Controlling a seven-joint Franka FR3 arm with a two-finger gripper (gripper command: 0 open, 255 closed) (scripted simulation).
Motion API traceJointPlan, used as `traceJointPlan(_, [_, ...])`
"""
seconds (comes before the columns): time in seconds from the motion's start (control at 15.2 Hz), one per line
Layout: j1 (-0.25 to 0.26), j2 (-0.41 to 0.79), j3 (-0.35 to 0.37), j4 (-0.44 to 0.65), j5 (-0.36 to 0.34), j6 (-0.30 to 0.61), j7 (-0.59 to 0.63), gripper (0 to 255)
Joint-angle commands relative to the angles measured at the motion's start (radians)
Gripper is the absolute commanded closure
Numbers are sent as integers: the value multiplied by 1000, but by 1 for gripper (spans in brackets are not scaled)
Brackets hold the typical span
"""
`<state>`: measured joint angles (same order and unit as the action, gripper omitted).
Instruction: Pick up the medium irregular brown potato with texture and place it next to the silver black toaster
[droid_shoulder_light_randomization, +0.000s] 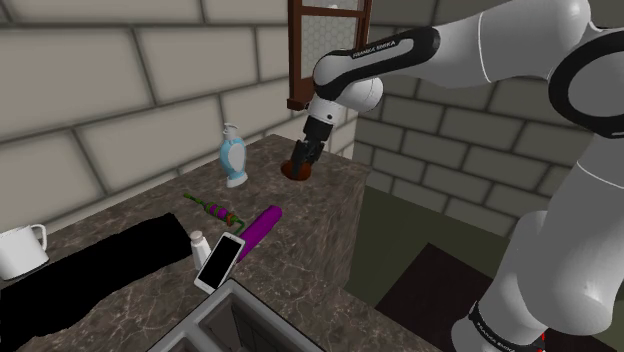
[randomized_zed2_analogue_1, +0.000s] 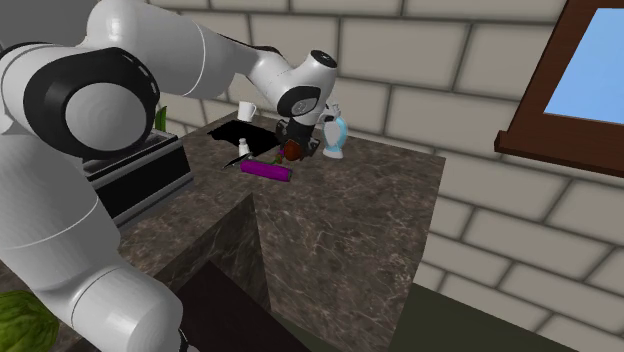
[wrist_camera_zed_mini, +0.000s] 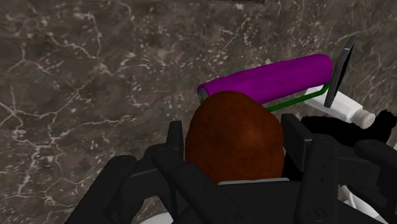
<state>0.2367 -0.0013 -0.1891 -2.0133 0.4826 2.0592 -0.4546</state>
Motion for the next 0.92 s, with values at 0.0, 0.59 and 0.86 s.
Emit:
traceJointPlan(0.0, [0,-2,0,22,-6,-21,13,255])
traceJointPlan(0.59, [-3,-26,-3,112,-33,-124,65,255])
traceJointPlan(0.86, [-4,-31,-4,158,-42,-171,86,255])
